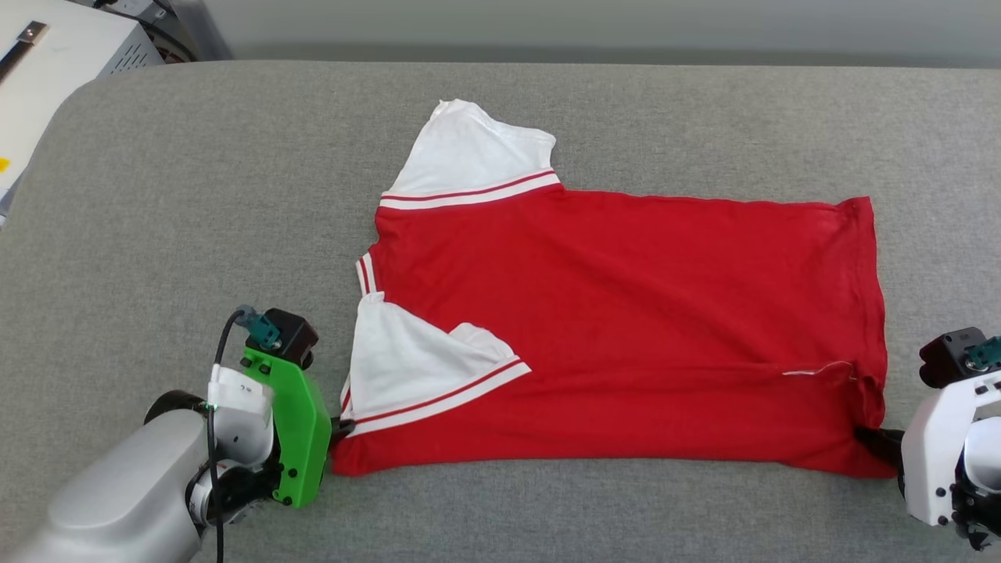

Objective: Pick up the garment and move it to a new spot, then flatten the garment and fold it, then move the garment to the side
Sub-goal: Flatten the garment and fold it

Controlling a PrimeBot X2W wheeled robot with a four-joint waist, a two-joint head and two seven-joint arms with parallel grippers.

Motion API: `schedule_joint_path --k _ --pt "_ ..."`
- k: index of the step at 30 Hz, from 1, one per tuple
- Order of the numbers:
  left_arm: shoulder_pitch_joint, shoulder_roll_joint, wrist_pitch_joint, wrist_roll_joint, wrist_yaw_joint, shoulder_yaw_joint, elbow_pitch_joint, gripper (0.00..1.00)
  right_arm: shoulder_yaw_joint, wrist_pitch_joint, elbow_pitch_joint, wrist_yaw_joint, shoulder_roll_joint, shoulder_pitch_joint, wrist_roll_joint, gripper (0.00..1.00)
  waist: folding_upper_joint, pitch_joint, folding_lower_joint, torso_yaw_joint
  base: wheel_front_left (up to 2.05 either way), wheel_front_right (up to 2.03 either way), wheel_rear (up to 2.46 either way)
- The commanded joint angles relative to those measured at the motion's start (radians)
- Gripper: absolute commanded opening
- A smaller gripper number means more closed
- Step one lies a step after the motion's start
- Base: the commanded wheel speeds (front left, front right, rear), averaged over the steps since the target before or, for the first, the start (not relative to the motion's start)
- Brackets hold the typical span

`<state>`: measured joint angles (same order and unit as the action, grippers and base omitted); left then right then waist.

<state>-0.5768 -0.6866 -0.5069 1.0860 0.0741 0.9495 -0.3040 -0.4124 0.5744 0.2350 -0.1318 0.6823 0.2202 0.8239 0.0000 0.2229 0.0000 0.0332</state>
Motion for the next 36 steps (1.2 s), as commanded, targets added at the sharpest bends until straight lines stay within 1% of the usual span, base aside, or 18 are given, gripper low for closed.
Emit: schedule_joint_path --k 1,2,3,4,5,9,13,18,21,25,26,27,28,31,36 --pt "0.002 0.008 0.022 -0.013 -0.003 -0.004 -0.023 0.00 -0.003 -0.017 0.022 0.001 -0.014 0.011 -0.003 0.00 0.0000 0.008 0.0000 0.006 0.00 0.00 0.00" --pt "0.000 0.012 0.034 -0.016 -0.003 -0.006 -0.032 0.41 0.001 -0.030 0.028 0.001 -0.020 0.012 -0.002 0.00 0.0000 0.004 0.0000 0.008 0.00 0.00 0.00" --pt "-0.002 0.013 0.047 -0.022 0.000 -0.007 -0.040 1.00 0.003 -0.042 0.033 0.001 -0.027 0.012 0.001 0.20 0.0000 -0.004 0.0000 0.009 0.00 0.00 0.00" --pt "-0.002 0.012 0.056 -0.024 0.002 -0.009 -0.044 1.00 0.007 -0.053 0.035 0.001 -0.030 0.011 0.002 0.78 0.0000 -0.009 0.0000 0.009 0.00 0.00 0.00" --pt "-0.003 0.009 0.065 -0.026 0.004 -0.012 -0.046 1.00 0.016 -0.074 0.037 0.001 -0.032 0.012 -0.003 1.00 0.0000 -0.017 0.0000 0.010 0.00 0.00 0.00" --pt "-0.018 -0.012 0.107 -0.022 0.012 -0.041 -0.022 1.00 0.058 -0.171 0.018 0.001 -0.035 0.012 -0.044 1.00 0.0000 -0.041 0.0000 0.009 0.00 0.00 0.00" --pt "-0.053 -0.045 0.183 -0.049 -0.004 -0.089 0.014 1.00 0.124 -0.304 -0.019 0.001 -0.069 0.016 -0.114 1.00 0.0000 -0.047 0.0000 0.000 0.00 0.00 0.00" --pt "-0.128 -0.069 0.279 -0.109 -0.041 -0.146 0.042 1.00 0.227 -0.485 -0.081 0.001 -0.158 0.033 -0.240 1.00 0.0000 -0.019 0.0000 -0.017 0.00 0.00 0.00" --pt "-0.192 -0.073 0.302 -0.129 -0.051 -0.176 0.052 1.00 0.287 -0.573 -0.120 0.001 -0.216 0.051 -0.326 1.00 0.0000 0.022 0.0000 -0.034 0.00 0.00 0.00" --pt "-0.305 -0.053 0.301 -0.151 -0.057 -0.205 0.041 1.00 0.344 -0.668 -0.172 0.001 -0.300 0.057 -0.410 1.00 0.0000 0.083 0.0000 -0.052 0.00 0.00 0.00" --pt "-0.339 -0.046 0.293 -0.157 -0.053 -0.207 0.034 1.00 0.352 -0.689 -0.184 0.001 -0.319 0.058 -0.432 1.00 0.0000 0.101 0.0000 -0.060 0.00 0.00 0.00" --pt "-0.443 -0.034 0.273 -0.182 -0.046 -0.218 0.014 1.00 0.355 -0.719 -0.214 0.001 -0.362 0.063 -0.471 1.00 0.0000 0.155 0.0000 -0.084 0.00 0.00 0.00" --pt "-0.562 -0.015 0.225 -0.188 -0.028 -0.227 -0.009 1.00 0.343 -0.730 -0.232 0.001 -0.377 0.081 -0.504 1.00 0.0000 0.219 0.0000 -0.113 0.00 0.00 0.00" --pt "-0.666 0.001 0.134 -0.178 -0.006 -0.219 -0.044 1.00 0.332 -0.737 -0.248 0.001 -0.386 0.101 -0.522 1.00 0.0000 0.275 0.0000 -0.138 0.00 0.00 0.00" --pt "-0.818 0.036 -0.094 -0.114 0.015 -0.198 -0.124 1.00 0.325 -0.749 -0.281 0.001 -0.395 0.133 -0.542 1.00 0.0000 0.355 0.0000 -0.176 0.00 0.00 0.00"
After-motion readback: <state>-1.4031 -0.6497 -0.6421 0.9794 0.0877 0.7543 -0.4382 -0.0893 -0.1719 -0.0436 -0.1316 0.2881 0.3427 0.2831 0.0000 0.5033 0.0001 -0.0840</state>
